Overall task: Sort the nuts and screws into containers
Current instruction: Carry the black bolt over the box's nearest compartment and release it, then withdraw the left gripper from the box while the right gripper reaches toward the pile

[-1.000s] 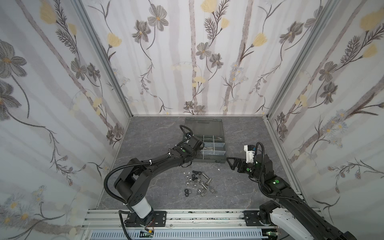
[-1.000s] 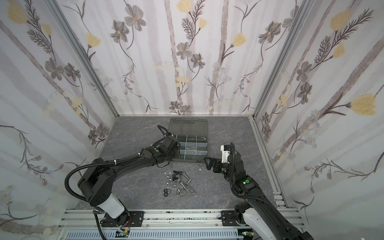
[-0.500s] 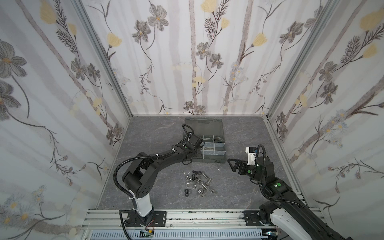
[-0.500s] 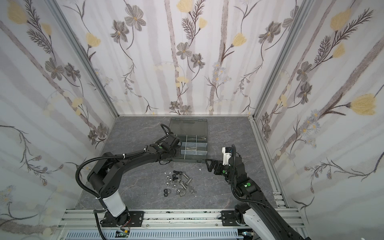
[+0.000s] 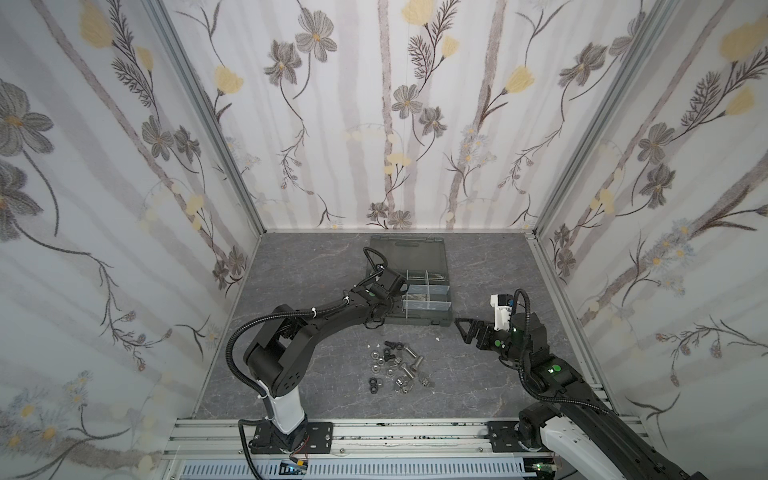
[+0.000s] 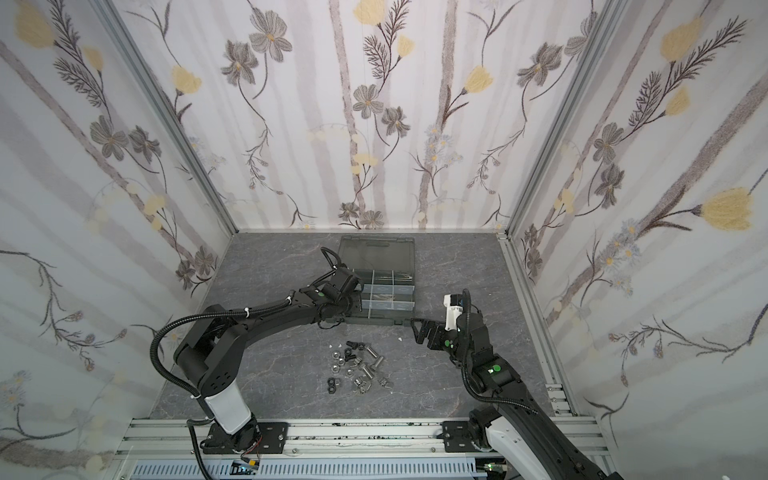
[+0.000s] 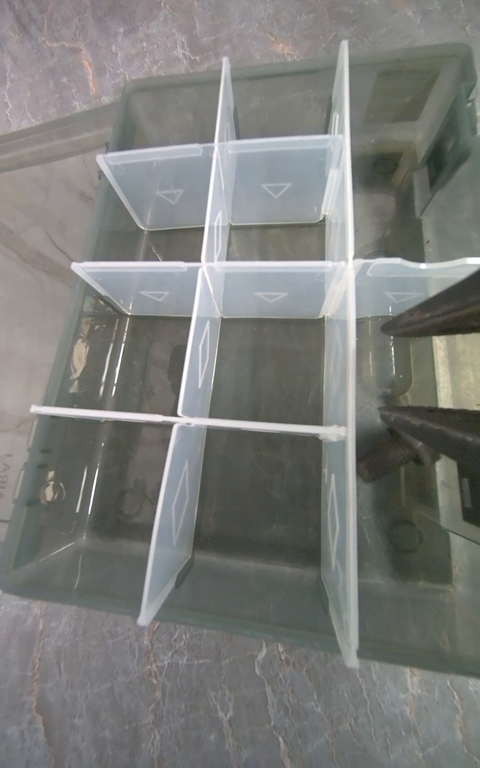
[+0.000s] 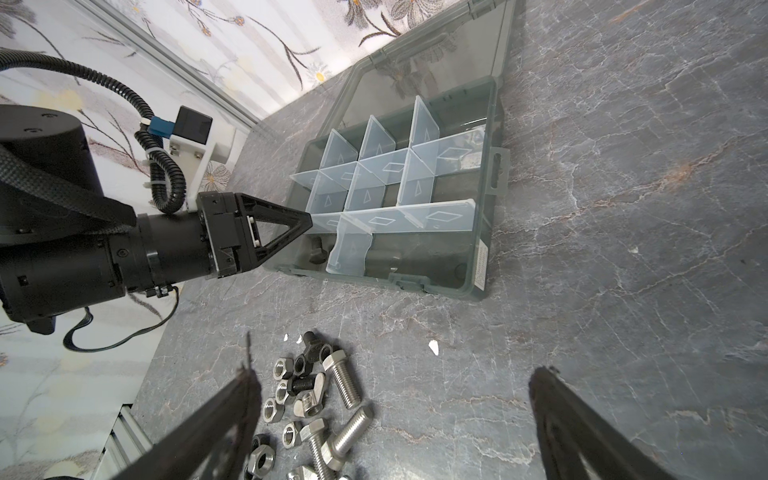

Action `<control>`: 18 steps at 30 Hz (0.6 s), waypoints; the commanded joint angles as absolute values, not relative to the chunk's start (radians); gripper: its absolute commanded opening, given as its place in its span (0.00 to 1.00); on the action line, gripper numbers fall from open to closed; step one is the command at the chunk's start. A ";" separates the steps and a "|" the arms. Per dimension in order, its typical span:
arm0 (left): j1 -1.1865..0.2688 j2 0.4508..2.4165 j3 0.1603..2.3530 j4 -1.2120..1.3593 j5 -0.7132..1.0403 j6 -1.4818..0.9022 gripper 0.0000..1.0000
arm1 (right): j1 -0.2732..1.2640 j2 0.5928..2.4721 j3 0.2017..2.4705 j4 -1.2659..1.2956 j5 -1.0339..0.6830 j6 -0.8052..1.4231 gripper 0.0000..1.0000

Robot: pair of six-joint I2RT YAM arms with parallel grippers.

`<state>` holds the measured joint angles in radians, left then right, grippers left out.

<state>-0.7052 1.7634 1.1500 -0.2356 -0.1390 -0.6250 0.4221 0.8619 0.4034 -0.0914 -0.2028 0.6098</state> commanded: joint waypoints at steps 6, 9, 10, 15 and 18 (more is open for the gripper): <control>-0.702 1.731 1.135 -0.229 -0.155 -0.627 0.39 | 0.423 0.865 0.405 -0.071 -0.199 0.620 1.00; -0.704 1.712 1.125 -0.229 -0.158 -0.627 0.41 | 0.423 0.865 0.405 -0.071 -0.198 0.622 1.00; -0.702 1.706 1.120 -0.229 -0.161 -0.629 0.41 | 0.424 0.865 0.404 -0.071 -0.201 0.622 1.00; -0.702 1.674 1.100 -0.227 -0.169 -0.631 0.43 | 0.425 0.869 0.405 -0.066 -0.201 0.624 1.00; -0.702 1.660 1.089 -0.227 -0.169 -0.635 0.44 | 0.426 0.875 0.406 -0.064 -0.205 0.624 1.00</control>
<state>-0.7033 1.6752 1.0981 -0.2352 -0.1471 -0.6296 0.4240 0.8673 0.4038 -0.0914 -0.2031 0.6102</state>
